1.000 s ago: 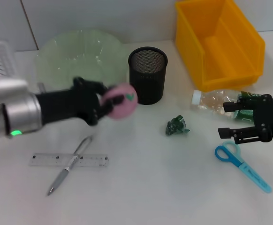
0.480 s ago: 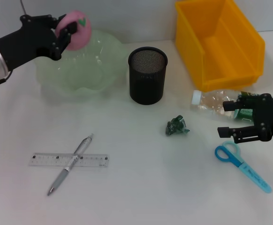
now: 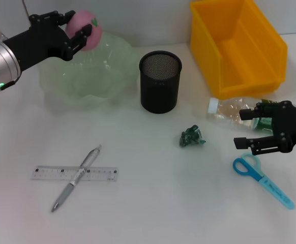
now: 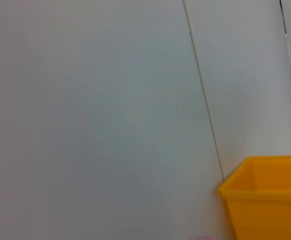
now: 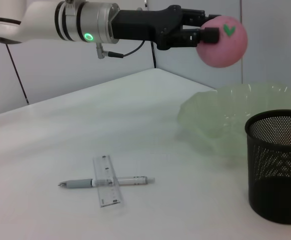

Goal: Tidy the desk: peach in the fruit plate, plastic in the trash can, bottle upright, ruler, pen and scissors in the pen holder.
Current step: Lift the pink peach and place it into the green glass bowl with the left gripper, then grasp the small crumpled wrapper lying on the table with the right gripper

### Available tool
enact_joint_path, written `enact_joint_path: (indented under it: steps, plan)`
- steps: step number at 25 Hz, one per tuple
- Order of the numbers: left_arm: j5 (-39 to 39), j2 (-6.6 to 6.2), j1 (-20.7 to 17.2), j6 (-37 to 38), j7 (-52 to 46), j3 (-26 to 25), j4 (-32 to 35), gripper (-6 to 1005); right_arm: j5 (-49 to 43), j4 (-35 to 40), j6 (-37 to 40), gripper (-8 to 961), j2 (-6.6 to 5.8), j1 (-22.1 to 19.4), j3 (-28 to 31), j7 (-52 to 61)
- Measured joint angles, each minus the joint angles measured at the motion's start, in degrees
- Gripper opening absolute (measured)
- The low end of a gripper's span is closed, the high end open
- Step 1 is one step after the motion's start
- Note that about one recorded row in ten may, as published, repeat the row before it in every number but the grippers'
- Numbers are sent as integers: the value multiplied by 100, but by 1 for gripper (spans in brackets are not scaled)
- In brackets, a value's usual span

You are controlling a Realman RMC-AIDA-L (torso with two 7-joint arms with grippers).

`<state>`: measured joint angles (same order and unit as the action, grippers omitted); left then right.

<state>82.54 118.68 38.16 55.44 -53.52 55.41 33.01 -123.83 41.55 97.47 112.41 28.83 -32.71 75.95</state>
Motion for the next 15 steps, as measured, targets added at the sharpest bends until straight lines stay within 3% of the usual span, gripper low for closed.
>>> enact_joint_path:
  steps: [9,11,15]
  plan:
    - [-4,-9,5,-11,4,28,-5,516,0,68,-1,824,80,-11,41,-6]
    - [-4,-10,6,-7,5,34,-6,744,1,120,-3,824,99,-24,45,-1]
    - [-5,-8,-47,166,-6,57,33,842,9,249,-6,825,136,-46,139,97]
